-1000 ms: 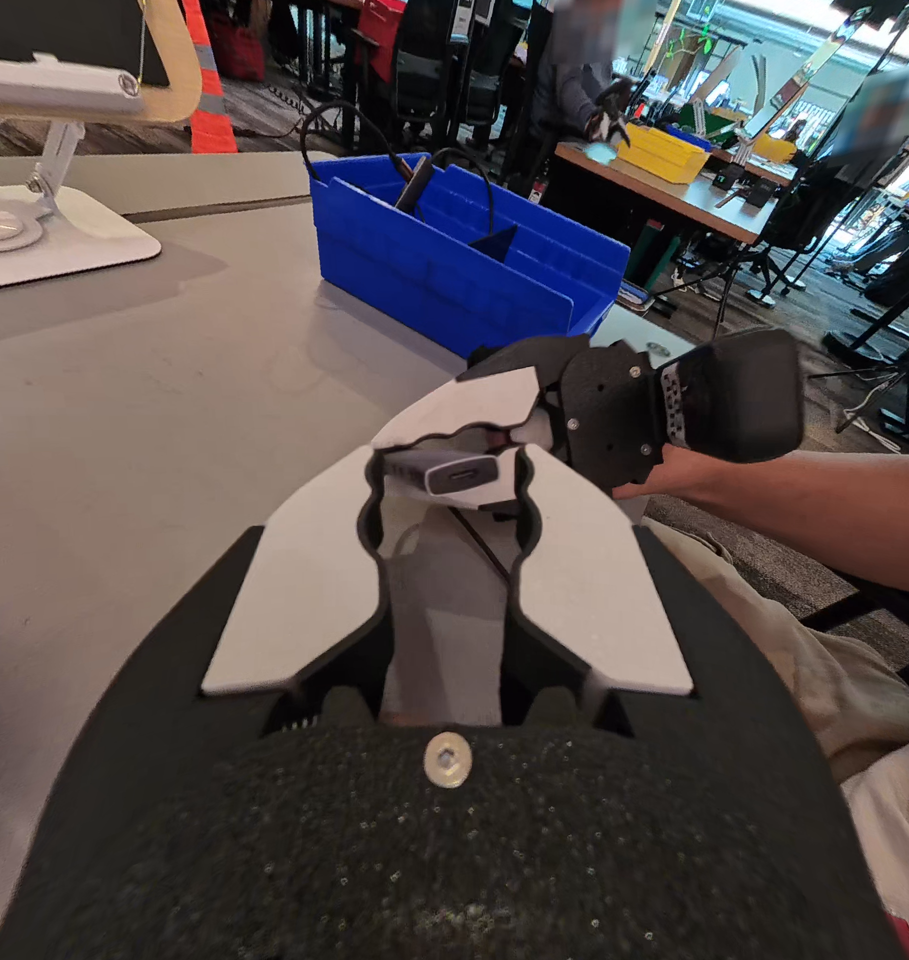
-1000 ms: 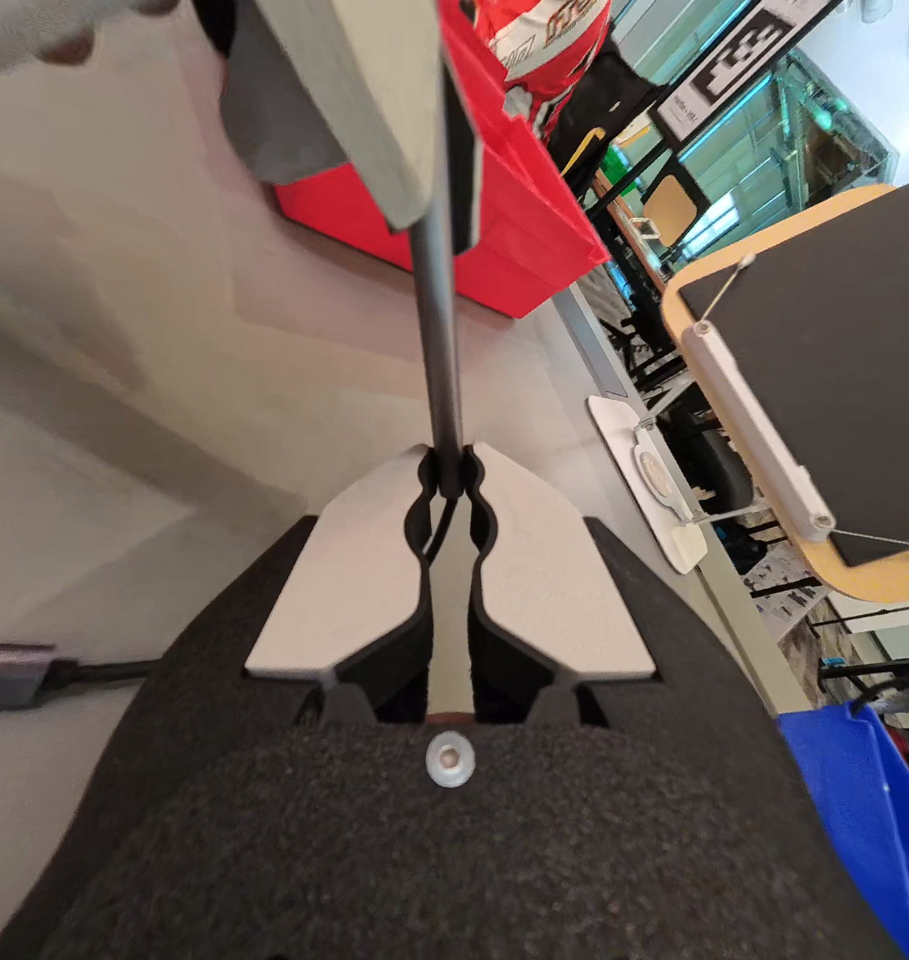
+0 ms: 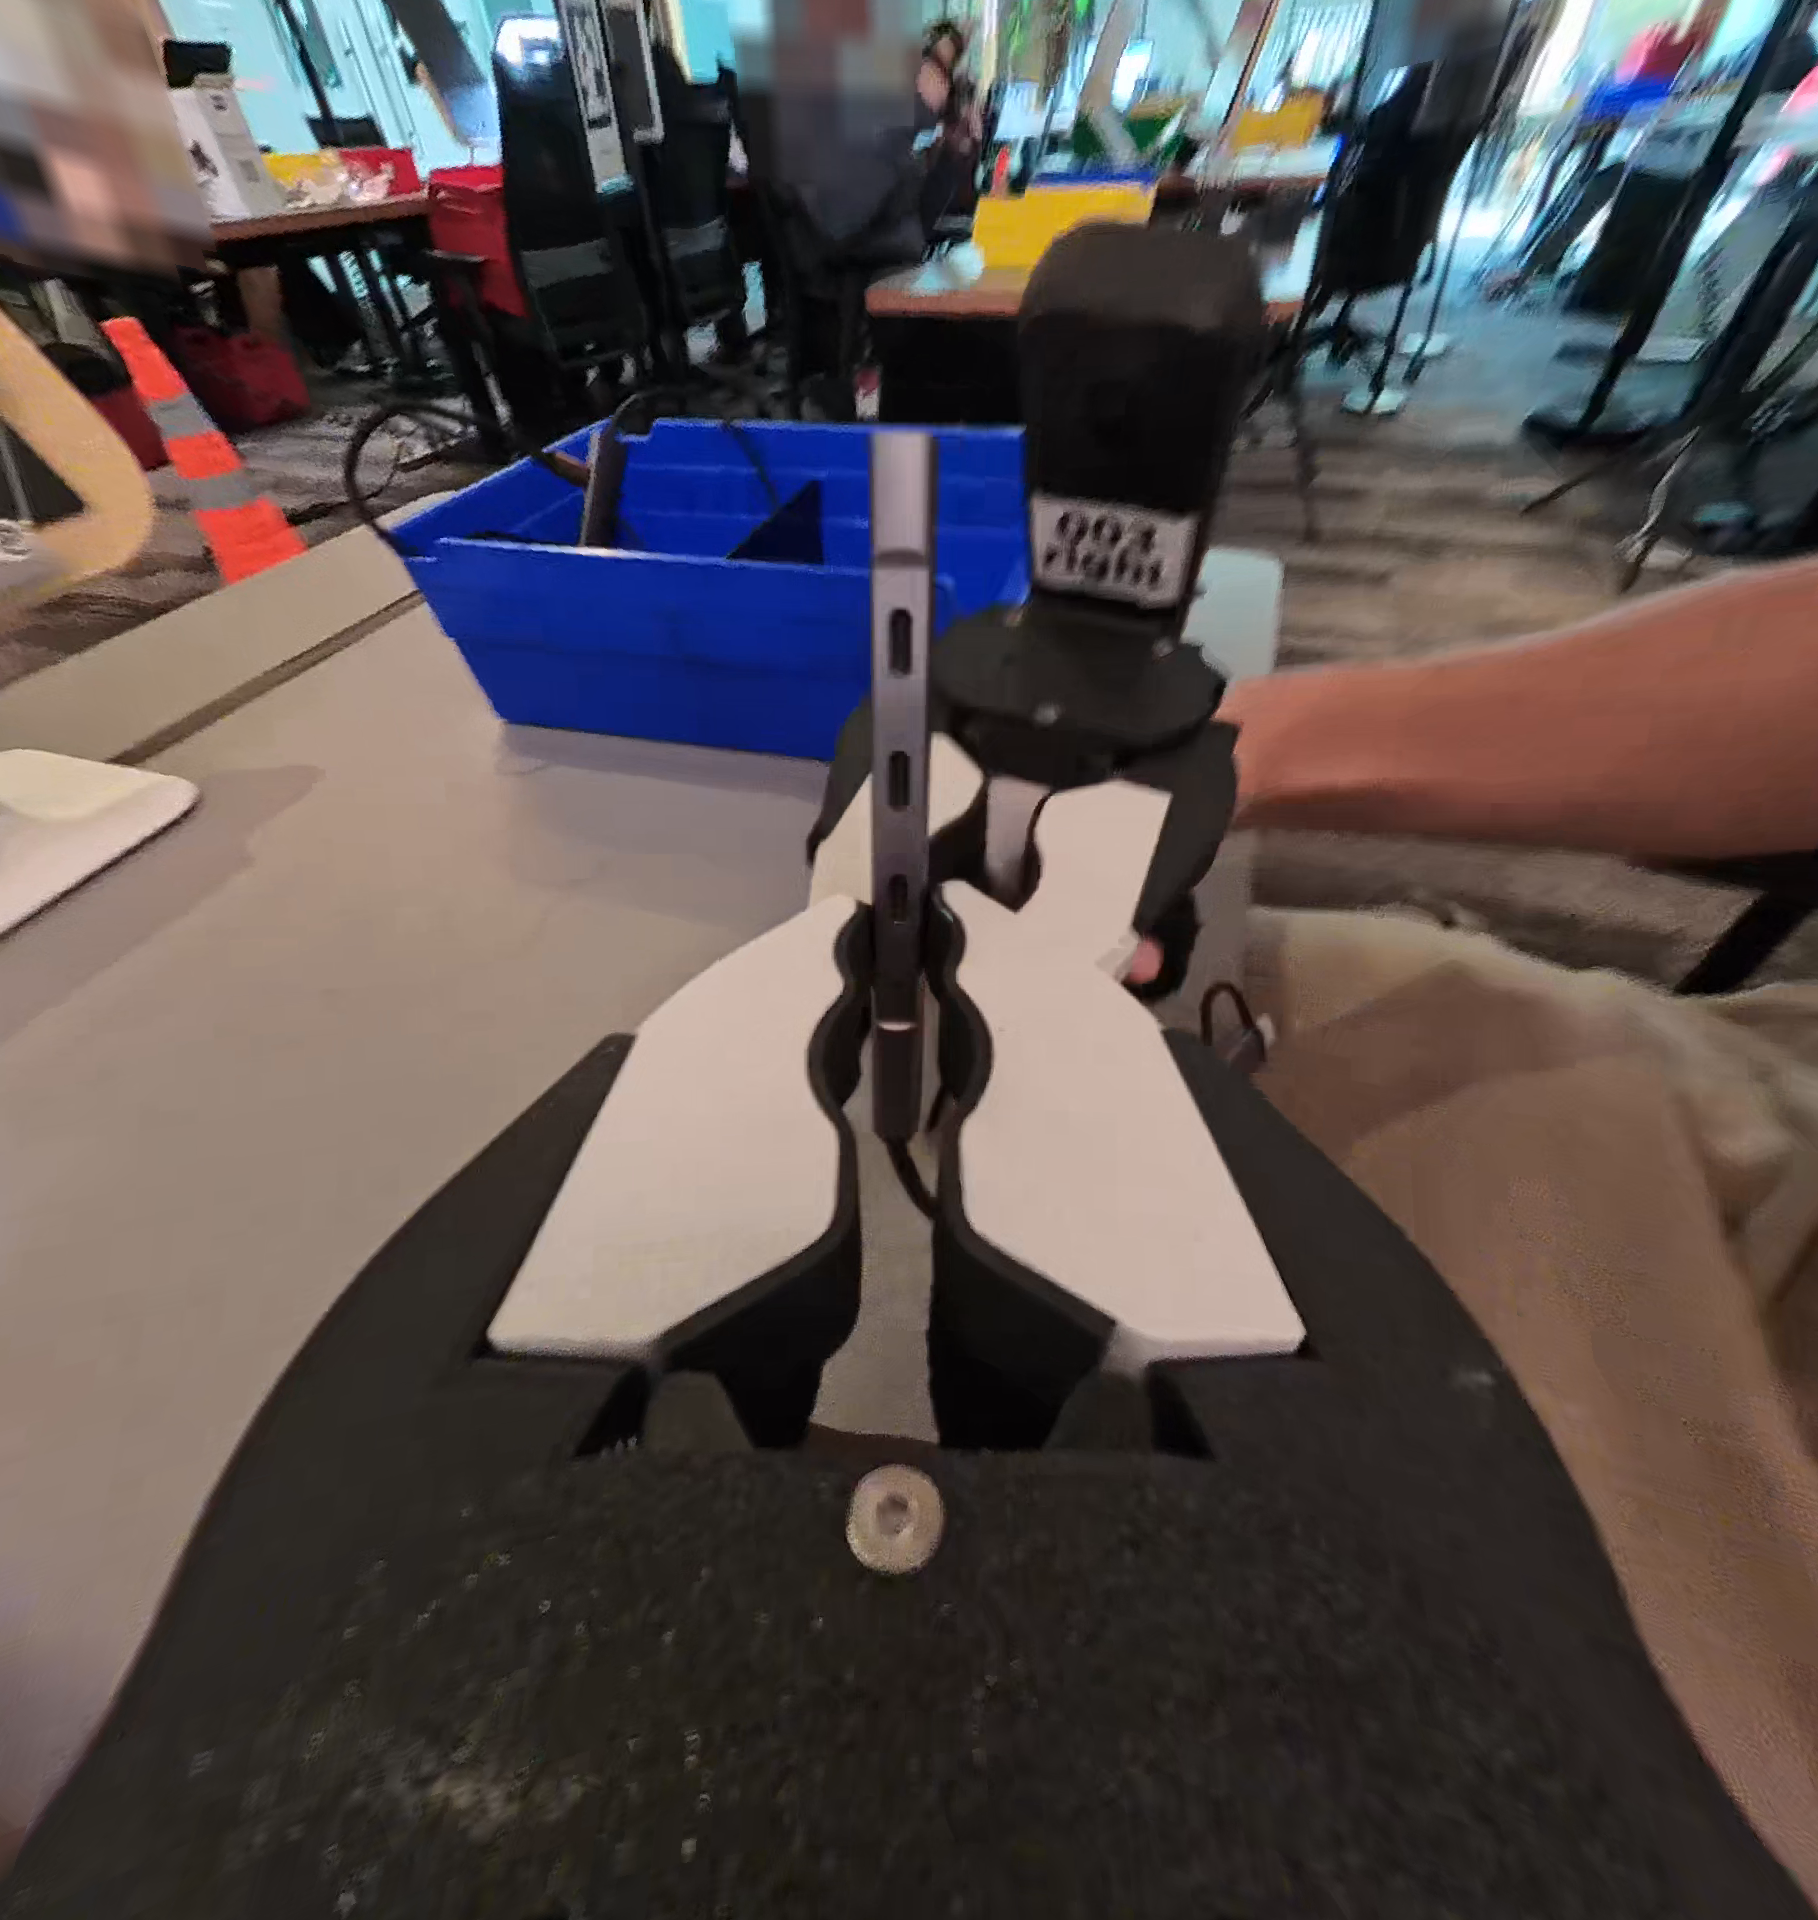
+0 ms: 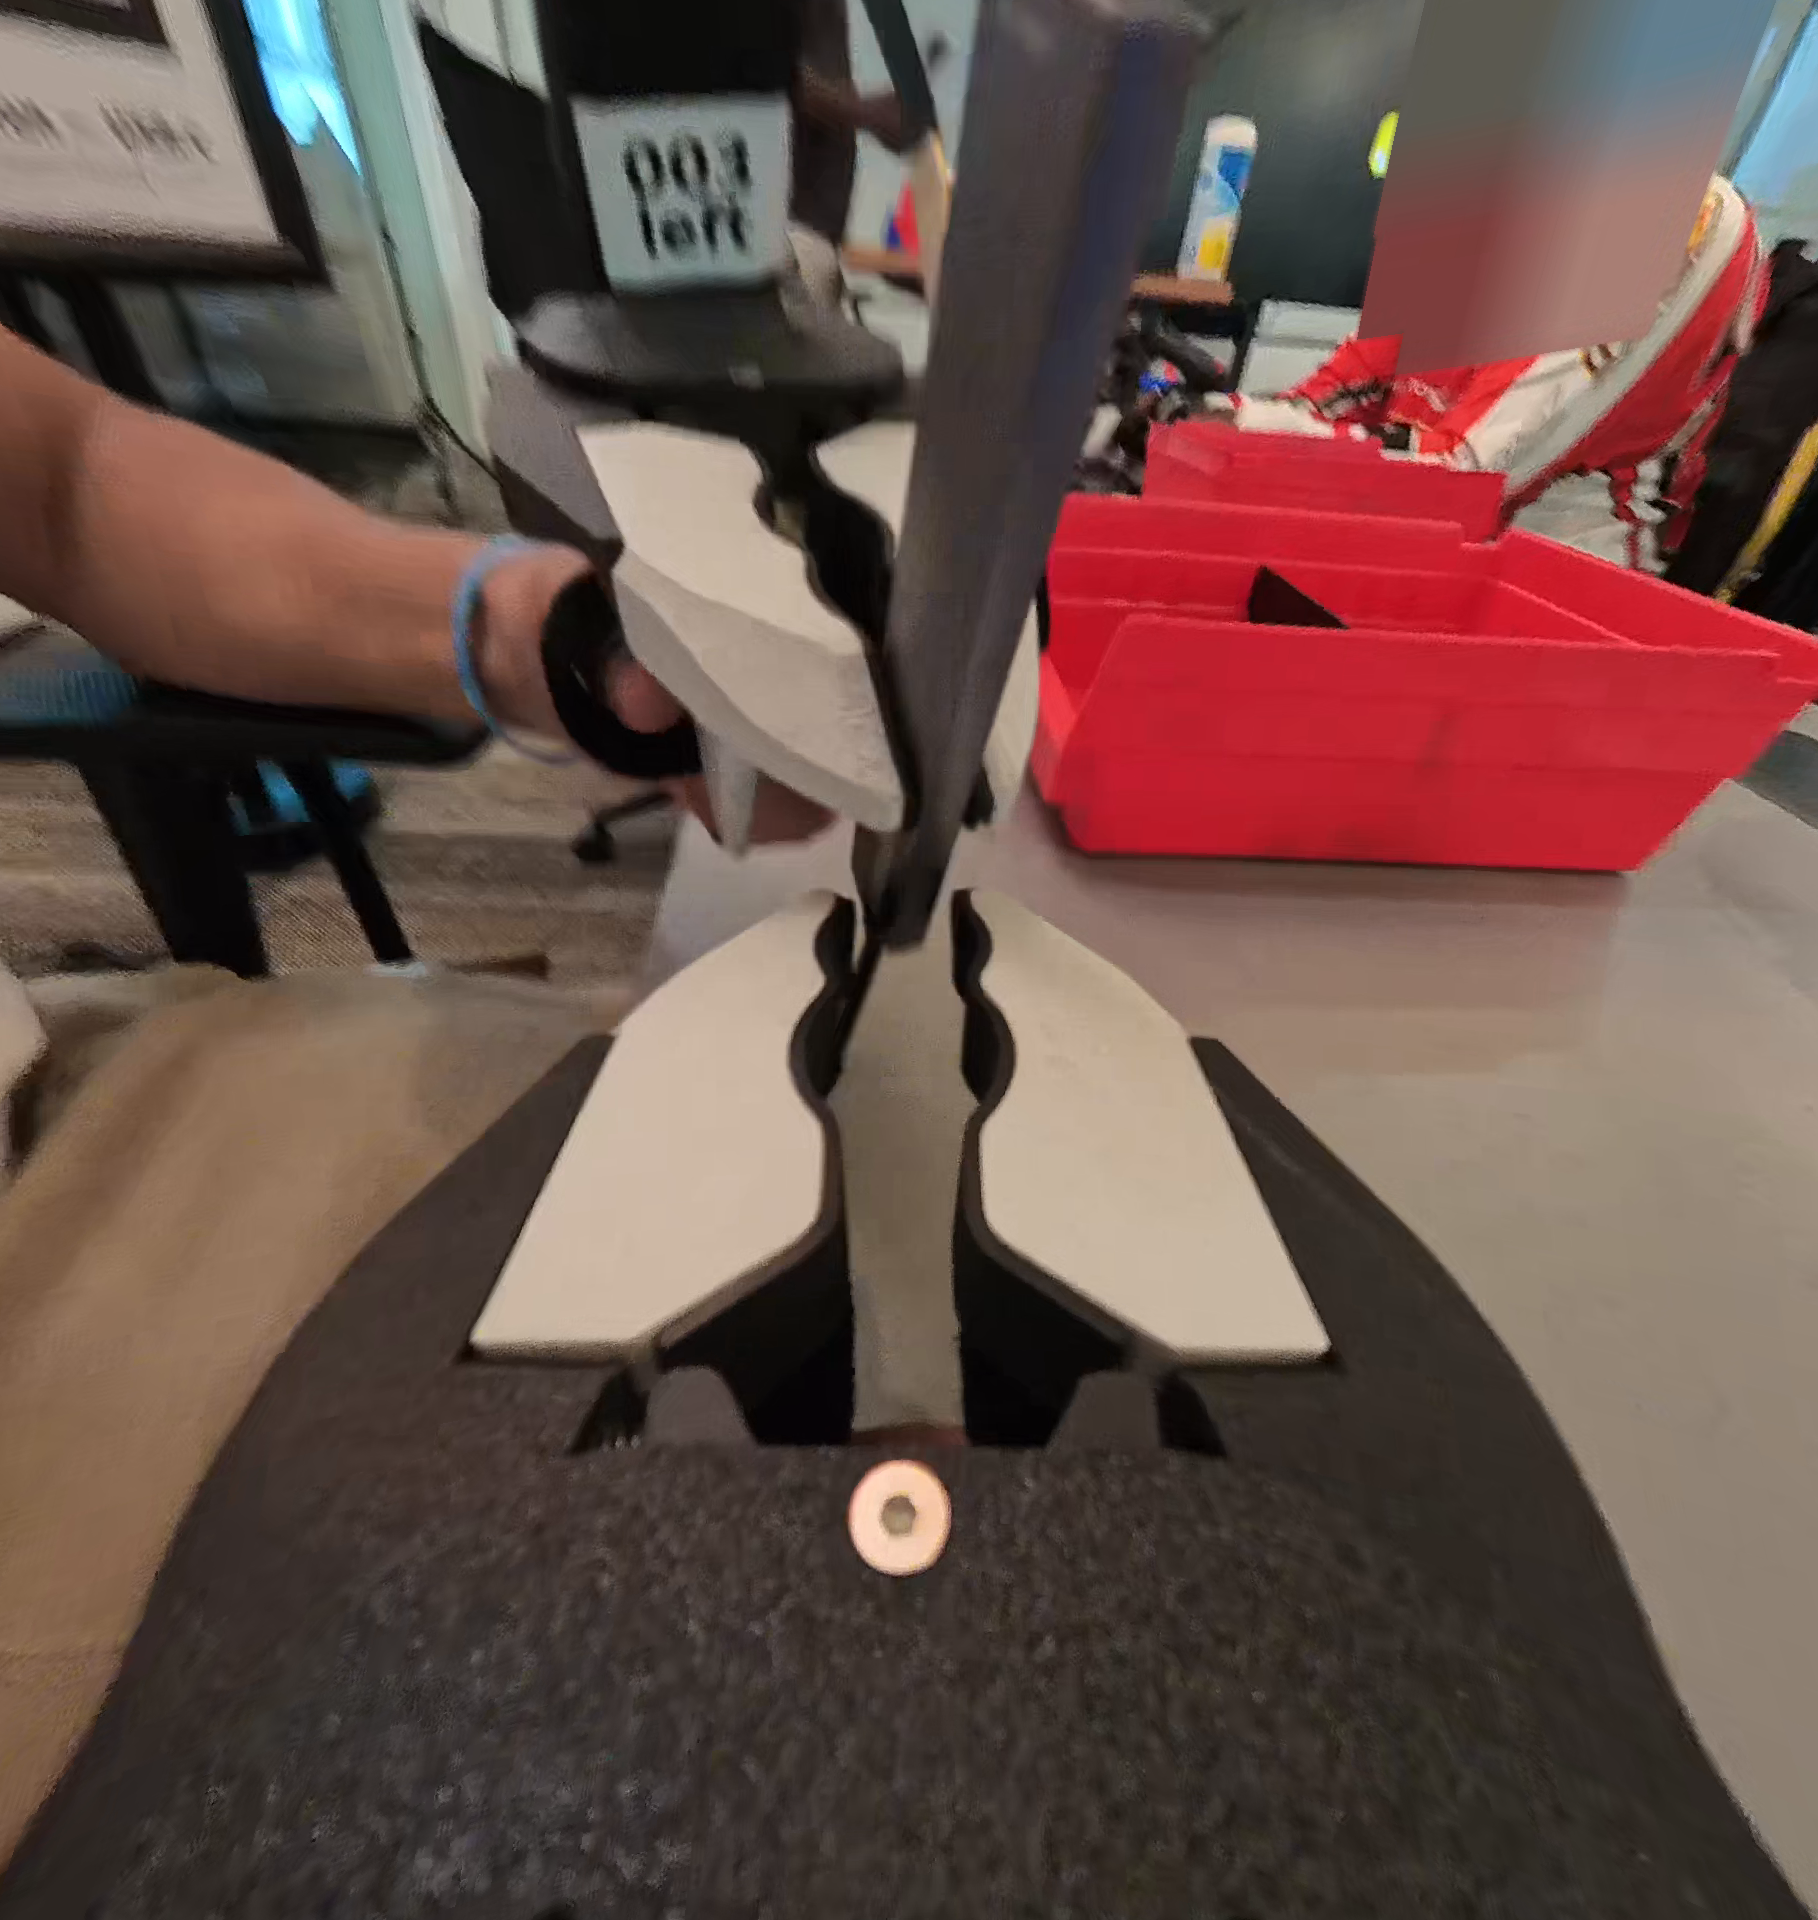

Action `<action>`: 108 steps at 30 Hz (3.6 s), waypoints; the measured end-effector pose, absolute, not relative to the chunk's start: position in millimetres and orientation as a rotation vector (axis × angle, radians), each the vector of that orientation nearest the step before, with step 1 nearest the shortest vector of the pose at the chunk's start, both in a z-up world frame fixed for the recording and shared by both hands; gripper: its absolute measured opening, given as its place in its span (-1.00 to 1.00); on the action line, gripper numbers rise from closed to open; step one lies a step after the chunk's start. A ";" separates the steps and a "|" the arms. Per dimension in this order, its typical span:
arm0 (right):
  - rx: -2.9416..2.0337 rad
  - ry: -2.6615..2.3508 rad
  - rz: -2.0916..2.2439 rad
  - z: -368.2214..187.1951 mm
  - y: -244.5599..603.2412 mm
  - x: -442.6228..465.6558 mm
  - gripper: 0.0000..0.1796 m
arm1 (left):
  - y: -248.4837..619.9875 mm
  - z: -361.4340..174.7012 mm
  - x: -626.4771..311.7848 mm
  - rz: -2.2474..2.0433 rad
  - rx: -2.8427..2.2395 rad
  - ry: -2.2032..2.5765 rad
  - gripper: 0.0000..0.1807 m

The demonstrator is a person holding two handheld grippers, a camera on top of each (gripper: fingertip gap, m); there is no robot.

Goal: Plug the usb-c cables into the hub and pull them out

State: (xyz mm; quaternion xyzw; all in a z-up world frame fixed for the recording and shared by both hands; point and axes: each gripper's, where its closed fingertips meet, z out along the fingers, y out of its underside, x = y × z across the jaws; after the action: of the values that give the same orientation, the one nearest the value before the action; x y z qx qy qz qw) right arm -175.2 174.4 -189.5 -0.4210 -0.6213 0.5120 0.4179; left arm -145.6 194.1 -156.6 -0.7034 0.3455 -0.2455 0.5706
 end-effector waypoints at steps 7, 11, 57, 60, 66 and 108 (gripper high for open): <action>-1.045 -1.677 0.867 -163.9 205.7 -153.0 -0.53 | 203.9 -190.2 -179.5 -0.096 -1.719 1.074 -0.91; -0.986 -1.805 0.611 -165.8 203.6 -148.5 -0.49 | 208.8 -212.6 -178.0 0.125 -1.734 1.226 -0.91; -0.703 -1.498 -0.160 -169.3 382.0 -225.5 -0.90 | 219.9 -180.3 -250.3 -0.197 -1.918 0.295 -0.70; -0.718 -1.460 -0.199 -178.7 410.9 -233.8 -0.90 | 172.0 -207.5 -222.2 -0.617 -2.020 0.171 -0.58; -0.712 -1.427 -0.252 -216.3 415.4 -233.6 -0.90 | 122.8 -236.0 -228.9 -0.631 -2.089 0.118 -0.51; -0.774 -1.550 0.026 -233.6 390.2 -248.9 -0.90 | 250.6 -276.1 -511.8 0.629 -2.632 1.169 -0.83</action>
State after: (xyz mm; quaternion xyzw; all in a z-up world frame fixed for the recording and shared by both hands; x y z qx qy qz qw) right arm -248.9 390.2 -233.6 -0.3405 -0.6815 0.0114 0.6477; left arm -511.8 250.6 -276.1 -0.8887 0.3947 0.2124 0.0967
